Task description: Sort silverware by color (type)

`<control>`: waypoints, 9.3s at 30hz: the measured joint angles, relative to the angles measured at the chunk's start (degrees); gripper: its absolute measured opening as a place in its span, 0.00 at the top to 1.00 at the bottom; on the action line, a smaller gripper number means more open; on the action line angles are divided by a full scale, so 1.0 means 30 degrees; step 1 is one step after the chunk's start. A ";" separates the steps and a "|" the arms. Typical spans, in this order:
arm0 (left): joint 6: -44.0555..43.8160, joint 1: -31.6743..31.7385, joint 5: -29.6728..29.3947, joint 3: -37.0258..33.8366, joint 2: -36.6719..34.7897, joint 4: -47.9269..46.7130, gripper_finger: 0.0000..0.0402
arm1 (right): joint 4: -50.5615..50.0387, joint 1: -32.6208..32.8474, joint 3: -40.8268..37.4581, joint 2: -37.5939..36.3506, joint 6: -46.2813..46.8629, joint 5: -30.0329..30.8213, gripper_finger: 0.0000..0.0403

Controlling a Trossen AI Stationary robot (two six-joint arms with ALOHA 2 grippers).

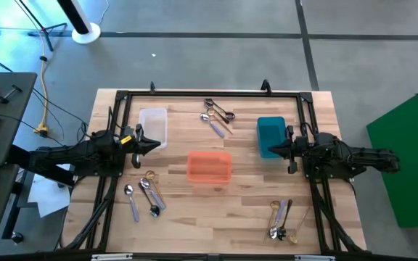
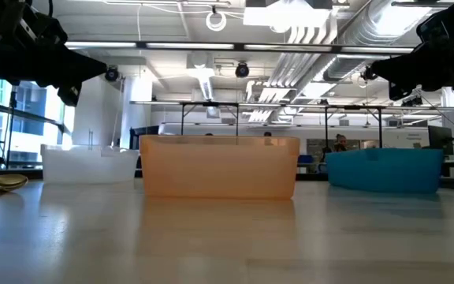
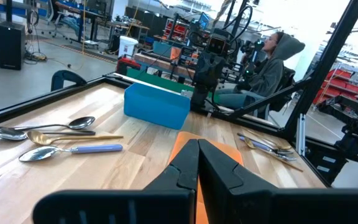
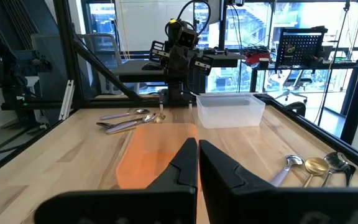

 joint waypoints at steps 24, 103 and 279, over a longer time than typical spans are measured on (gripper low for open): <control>0.0000 0.0001 0.0005 -0.0005 0.0000 0.0001 1.00 | 0.0001 0.0000 0.0000 0.0000 -0.0001 -0.0006 1.00; 0.0000 0.0006 0.0004 0.0000 0.0000 0.0002 1.00 | 0.0001 -0.0007 -0.0001 0.0000 0.0006 -0.0006 1.00; 0.0830 0.0042 0.0015 1.1810 1.6626 0.6075 1.00 | 0.6010 -0.0510 1.5467 2.2899 0.1849 -0.0072 1.00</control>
